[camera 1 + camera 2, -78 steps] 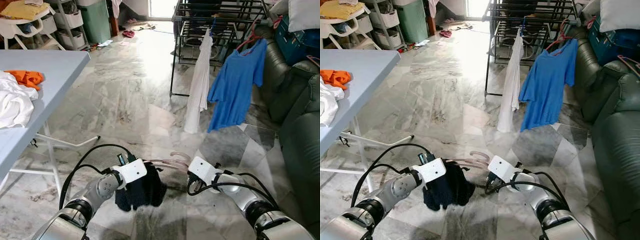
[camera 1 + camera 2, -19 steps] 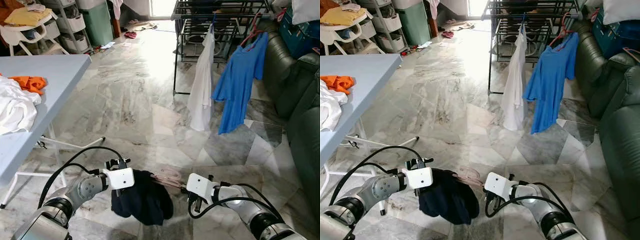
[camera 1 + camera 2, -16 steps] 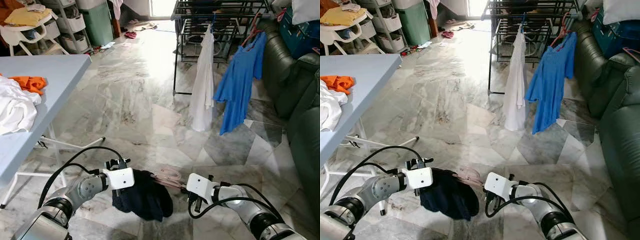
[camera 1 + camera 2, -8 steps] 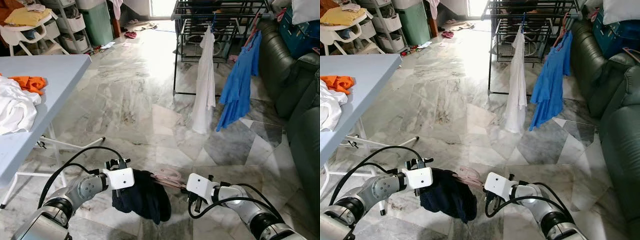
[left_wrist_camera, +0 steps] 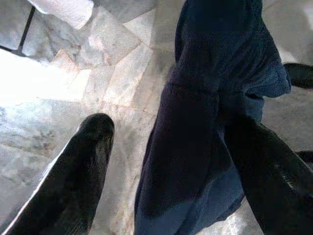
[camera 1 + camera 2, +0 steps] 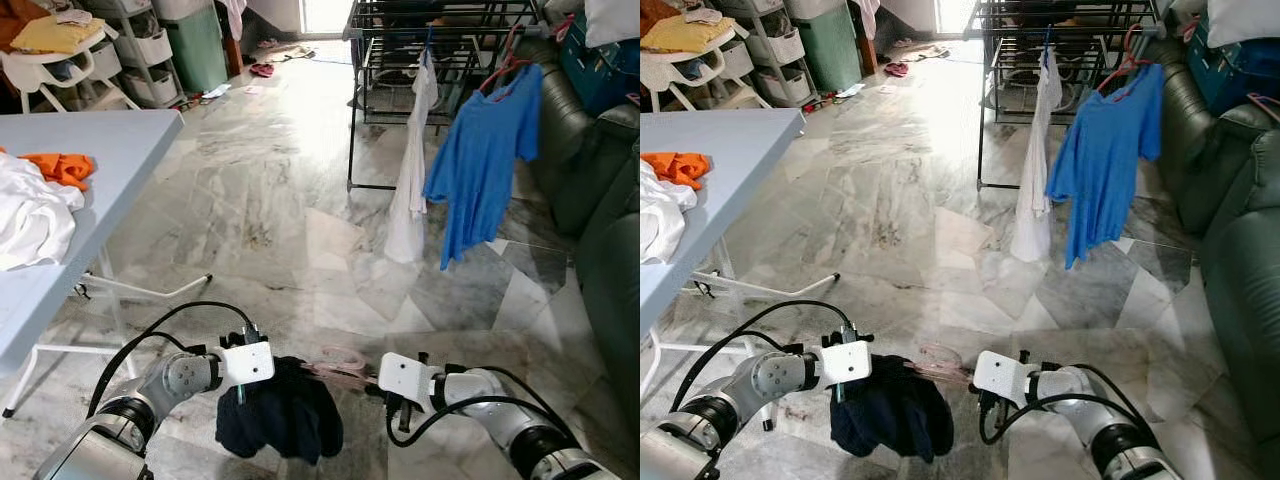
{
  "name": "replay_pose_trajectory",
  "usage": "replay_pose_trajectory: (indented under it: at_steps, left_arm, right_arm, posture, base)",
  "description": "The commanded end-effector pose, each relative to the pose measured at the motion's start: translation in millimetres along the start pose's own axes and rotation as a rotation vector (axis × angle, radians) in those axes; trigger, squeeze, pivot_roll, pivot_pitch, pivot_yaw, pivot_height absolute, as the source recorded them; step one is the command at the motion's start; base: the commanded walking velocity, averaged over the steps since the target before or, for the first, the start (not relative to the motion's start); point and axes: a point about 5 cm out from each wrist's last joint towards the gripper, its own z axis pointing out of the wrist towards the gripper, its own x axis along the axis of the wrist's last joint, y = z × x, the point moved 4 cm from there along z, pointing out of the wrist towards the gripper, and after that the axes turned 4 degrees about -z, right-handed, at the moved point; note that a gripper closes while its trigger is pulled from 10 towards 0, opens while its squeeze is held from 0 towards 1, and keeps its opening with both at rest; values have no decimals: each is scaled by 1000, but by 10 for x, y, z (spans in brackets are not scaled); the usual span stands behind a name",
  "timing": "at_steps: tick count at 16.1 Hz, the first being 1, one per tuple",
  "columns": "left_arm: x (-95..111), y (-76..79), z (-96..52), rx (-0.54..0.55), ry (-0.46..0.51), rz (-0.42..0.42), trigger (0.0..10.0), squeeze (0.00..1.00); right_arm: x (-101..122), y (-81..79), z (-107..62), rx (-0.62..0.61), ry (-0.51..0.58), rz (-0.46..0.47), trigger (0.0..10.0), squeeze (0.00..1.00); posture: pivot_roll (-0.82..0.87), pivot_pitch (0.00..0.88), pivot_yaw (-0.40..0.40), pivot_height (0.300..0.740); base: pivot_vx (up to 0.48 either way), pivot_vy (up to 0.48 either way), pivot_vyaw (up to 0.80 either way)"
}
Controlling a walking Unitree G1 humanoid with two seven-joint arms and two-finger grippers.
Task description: Hang hanger
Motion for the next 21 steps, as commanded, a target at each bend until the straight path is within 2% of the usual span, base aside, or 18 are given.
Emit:
replay_pose_trajectory:
  at_steps: [1,8,14,19,20,21]
  left_arm:
    - [-5,-35,-20,-2,0,-26,0,0]
    - [47,-45,-27,-53,36,-120,0,0]
    - [61,44,-19,-138,37,-123,0,0]
    - [23,93,-6,-149,12,-123,0,0]
    - [29,50,10,-104,4,-94,4667,0]
    - [55,15,21,-87,18,-148,10000,1000]
  right_arm:
    - [148,90,14,-17,52,-53,0,0]
    - [104,64,8,-12,31,-63,0,0]
    - [80,79,-5,-17,16,-75,0,0]
    - [98,92,-5,-24,23,-80,0,0]
    - [102,91,-5,-23,26,-81,0,0]
    - [102,91,-7,-22,26,-81,0,0]
  posture:
    - [-195,0,89,740]
    - [-193,0,88,740]
    - [-198,0,93,740]
    - [-204,0,95,740]
    - [-205,0,95,740]
    - [-206,0,95,740]
  base:
    - [0,0,0]
    - [0,0,0]
    - [0,0,0]
    - [0,0,0]
    - [0,0,0]
    - [0,0,0]
